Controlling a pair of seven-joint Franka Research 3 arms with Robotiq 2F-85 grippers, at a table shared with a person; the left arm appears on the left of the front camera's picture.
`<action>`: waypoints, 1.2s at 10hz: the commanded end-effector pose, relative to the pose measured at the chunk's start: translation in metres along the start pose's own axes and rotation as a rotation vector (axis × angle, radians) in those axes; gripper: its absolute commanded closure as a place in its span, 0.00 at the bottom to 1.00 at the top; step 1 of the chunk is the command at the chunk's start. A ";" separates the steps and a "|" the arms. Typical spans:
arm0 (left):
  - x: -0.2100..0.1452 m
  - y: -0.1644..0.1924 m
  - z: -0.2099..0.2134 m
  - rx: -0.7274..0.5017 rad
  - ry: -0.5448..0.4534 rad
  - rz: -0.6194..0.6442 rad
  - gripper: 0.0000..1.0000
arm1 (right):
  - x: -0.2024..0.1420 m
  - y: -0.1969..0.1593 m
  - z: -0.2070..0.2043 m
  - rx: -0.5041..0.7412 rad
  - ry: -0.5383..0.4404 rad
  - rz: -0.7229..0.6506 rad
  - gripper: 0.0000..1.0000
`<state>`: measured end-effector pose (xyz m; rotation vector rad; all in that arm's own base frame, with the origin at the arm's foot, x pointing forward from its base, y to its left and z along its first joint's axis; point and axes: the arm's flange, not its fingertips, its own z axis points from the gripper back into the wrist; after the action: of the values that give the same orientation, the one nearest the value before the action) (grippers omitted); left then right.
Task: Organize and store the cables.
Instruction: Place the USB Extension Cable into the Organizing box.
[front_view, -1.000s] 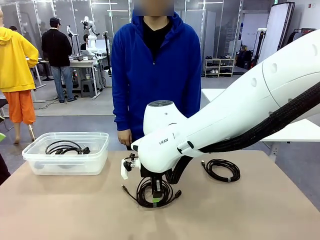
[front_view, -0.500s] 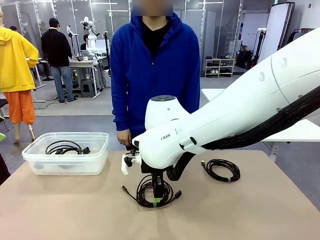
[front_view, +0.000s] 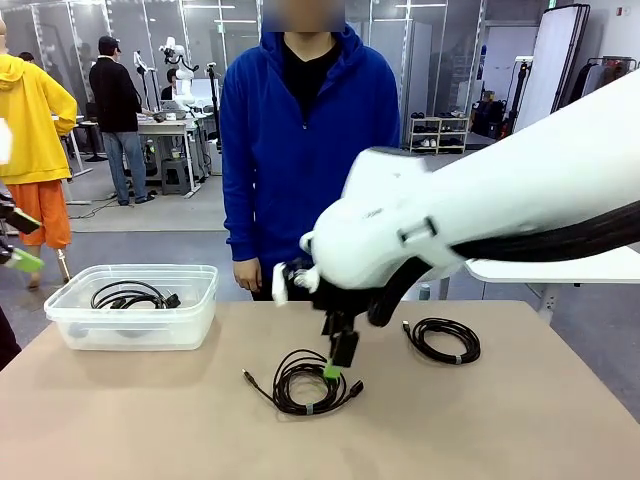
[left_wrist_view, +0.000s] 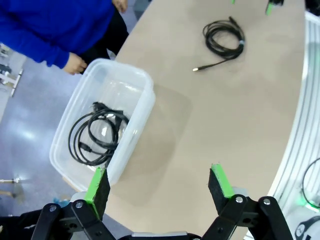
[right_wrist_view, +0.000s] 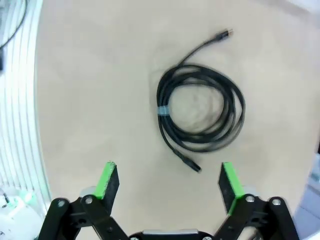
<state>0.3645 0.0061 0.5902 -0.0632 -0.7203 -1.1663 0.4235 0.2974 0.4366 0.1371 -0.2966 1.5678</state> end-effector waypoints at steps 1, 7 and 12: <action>0.038 -0.011 -0.007 -0.006 0.102 -0.020 0.00 | -0.075 0.030 0.054 -0.087 -0.084 -0.079 0.00; 0.133 -0.054 -0.080 -0.176 0.250 -0.289 0.00 | -0.239 0.095 0.145 -0.261 -0.426 -0.267 0.00; 0.195 -0.084 -0.143 -0.281 0.295 -0.410 0.00 | -0.316 0.159 0.210 -0.340 -0.555 -0.346 0.00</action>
<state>0.3908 -0.2294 0.5580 0.0208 -0.3598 -1.5990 0.2934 -0.0590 0.5650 0.3371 -0.8834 1.0903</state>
